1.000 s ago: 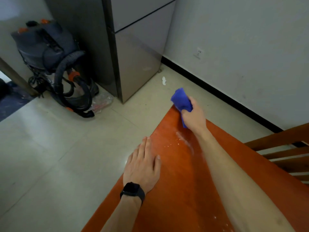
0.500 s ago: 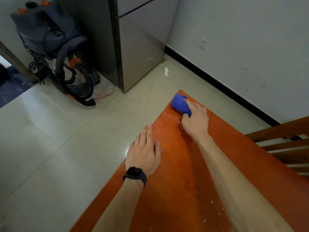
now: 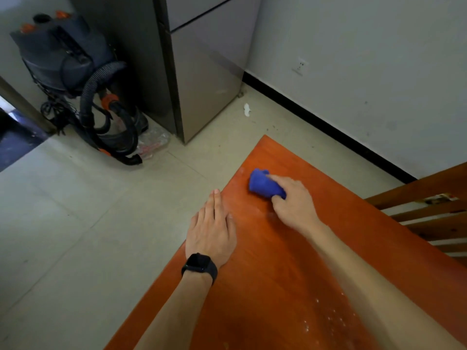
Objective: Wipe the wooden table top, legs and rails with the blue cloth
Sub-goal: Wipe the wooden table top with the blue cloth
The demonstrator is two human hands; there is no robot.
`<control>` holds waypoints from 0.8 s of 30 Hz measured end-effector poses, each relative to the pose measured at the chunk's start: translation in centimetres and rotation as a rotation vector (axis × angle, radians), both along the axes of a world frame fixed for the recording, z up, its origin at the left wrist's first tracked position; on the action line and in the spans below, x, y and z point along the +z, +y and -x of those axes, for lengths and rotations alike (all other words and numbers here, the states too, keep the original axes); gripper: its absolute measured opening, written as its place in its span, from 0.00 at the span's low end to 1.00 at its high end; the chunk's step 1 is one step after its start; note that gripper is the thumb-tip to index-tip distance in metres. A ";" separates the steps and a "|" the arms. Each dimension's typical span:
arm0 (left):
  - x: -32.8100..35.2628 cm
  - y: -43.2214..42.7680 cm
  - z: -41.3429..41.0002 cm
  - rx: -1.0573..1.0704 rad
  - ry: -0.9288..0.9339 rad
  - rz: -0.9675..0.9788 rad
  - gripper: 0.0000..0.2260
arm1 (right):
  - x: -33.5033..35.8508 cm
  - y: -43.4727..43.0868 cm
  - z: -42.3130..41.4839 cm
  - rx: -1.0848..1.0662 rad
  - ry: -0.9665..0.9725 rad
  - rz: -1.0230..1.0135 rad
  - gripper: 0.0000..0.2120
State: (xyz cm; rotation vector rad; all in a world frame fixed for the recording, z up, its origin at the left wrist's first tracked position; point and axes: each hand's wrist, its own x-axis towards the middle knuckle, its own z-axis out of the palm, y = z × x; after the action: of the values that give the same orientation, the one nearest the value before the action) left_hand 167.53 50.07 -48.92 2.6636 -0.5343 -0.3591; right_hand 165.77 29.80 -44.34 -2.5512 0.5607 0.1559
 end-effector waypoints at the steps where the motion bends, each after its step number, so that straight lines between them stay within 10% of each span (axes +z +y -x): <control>1: 0.0 0.0 0.0 0.004 0.001 0.006 0.29 | 0.7 0.5 -0.4 0.065 0.049 -0.140 0.25; 4: 0.1 -0.1 0.0 0.008 0.024 0.027 0.29 | 2.2 -0.7 -4.5 -0.034 0.021 -0.333 0.25; 10: 0.1 0.1 -0.2 0.038 0.044 0.058 0.30 | -0.7 2.9 -5.9 -0.021 -0.086 0.066 0.30; 18: 0.3 0.6 0.1 -0.204 -0.003 0.080 0.30 | 3.2 1.2 0.5 -0.023 0.203 -0.317 0.25; 24: 0.2 -0.3 0.0 -0.263 -0.050 -0.035 0.29 | -0.2 -2.3 1.9 -0.276 -0.001 0.121 0.34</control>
State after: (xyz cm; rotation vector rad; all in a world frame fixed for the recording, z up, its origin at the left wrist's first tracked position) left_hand 167.52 49.82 -48.73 2.6448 -0.9057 -0.3802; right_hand 163.87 27.48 -44.52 -2.5556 0.9395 0.0228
